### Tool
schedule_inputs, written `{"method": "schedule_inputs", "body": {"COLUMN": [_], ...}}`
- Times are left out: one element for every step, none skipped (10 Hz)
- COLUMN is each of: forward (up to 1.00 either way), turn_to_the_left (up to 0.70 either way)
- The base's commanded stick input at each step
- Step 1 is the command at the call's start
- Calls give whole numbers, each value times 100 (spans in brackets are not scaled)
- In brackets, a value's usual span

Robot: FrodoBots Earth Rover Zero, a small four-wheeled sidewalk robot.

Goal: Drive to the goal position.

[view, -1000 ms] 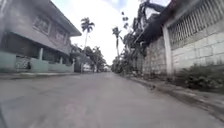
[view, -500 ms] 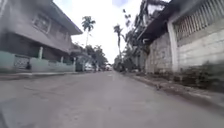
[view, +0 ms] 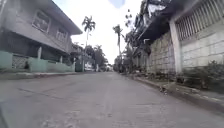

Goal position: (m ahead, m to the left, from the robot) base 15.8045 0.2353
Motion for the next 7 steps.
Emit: {"method": "schedule_inputs", "body": {"forward": [0, 3, 15, 27, 39, 48, 54], "turn_to_the_left": [0, 0, 0, 0, 0, 0, 0]}}
